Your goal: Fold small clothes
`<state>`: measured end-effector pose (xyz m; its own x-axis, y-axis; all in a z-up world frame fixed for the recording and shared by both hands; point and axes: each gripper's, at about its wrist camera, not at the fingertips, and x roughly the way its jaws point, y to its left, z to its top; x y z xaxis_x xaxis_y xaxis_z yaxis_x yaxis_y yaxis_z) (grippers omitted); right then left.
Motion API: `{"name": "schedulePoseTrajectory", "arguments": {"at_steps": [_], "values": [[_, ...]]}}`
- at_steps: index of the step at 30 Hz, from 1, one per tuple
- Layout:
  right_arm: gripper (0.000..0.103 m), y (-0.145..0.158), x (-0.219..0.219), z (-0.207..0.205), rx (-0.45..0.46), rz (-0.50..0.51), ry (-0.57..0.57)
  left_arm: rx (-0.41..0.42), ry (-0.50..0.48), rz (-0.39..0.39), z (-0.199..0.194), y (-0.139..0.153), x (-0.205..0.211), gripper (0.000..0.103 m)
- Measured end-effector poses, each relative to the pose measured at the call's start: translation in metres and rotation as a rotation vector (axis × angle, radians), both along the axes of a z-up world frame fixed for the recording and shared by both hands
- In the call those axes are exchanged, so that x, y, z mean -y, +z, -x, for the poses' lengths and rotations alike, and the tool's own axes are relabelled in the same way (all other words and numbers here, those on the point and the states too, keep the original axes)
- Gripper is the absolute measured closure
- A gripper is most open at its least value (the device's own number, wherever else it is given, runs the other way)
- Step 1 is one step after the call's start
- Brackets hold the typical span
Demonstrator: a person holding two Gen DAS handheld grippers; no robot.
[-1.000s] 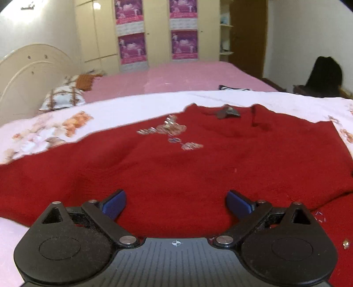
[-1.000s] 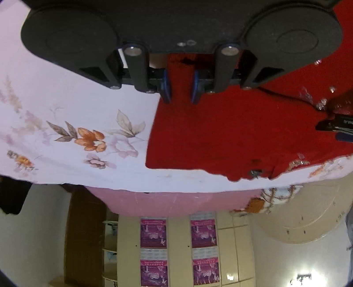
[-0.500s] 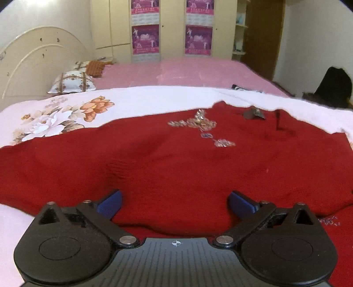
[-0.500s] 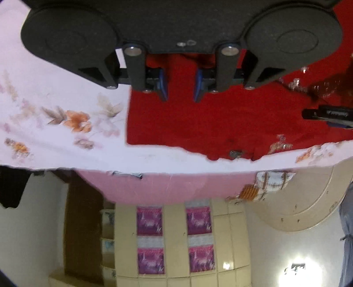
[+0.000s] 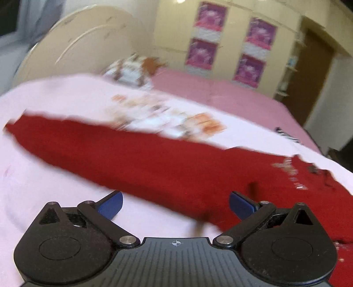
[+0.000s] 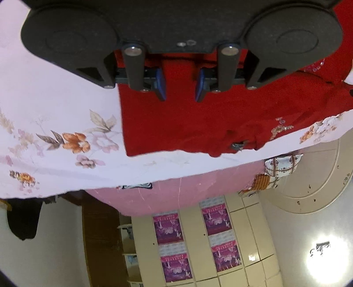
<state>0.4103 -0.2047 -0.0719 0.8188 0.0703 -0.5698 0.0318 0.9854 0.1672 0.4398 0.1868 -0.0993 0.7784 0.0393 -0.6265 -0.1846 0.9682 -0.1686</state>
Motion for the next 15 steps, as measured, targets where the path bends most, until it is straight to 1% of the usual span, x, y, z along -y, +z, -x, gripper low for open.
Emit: {"name": "schedulePoseTrajectory", "arguments": {"at_steps": [1,2,4,5,8,9,10,11,13,14,15], "values": [[0.076,0.0,-0.006,-0.005,-0.008,-0.011,0.009,0.024,-0.051,-0.005,-0.005,0.004,0.016,0.001],[0.081,0.001,-0.014,-0.013,-0.011,-0.008,0.025,0.048,-0.103,-0.001,-0.012,0.009,0.036,0.002],[0.083,0.004,-0.038,-0.03,0.003,0.038,0.083,0.073,-0.207,0.035,-0.025,0.015,0.078,0.001],[0.084,0.005,-0.051,-0.041,0.003,0.063,0.108,0.076,-0.259,0.034,-0.035,0.015,0.102,0.001],[0.084,0.002,-0.07,-0.065,-0.009,0.117,0.109,0.038,-0.353,-0.042,-0.059,0.006,0.163,0.001],[0.082,0.001,-0.07,-0.071,-0.016,0.118,0.106,0.028,-0.374,-0.055,-0.065,0.002,0.177,0.001],[0.082,-0.002,-0.07,-0.076,-0.024,0.105,0.118,0.011,-0.381,-0.074,-0.073,-0.005,0.191,0.001],[0.082,-0.005,-0.07,-0.082,-0.036,0.095,0.142,-0.006,-0.38,-0.09,-0.076,-0.01,0.203,0.001],[0.081,-0.012,-0.075,-0.086,-0.046,0.12,0.19,-0.044,-0.357,-0.108,-0.086,-0.024,0.216,0.001],[0.088,-0.017,-0.077,-0.089,-0.06,0.142,0.209,-0.057,-0.346,-0.132,-0.088,-0.028,0.22,0.001],[0.087,-0.022,-0.077,-0.09,-0.068,0.153,0.232,-0.06,-0.327,-0.178,-0.085,-0.029,0.22,0.001]]}}
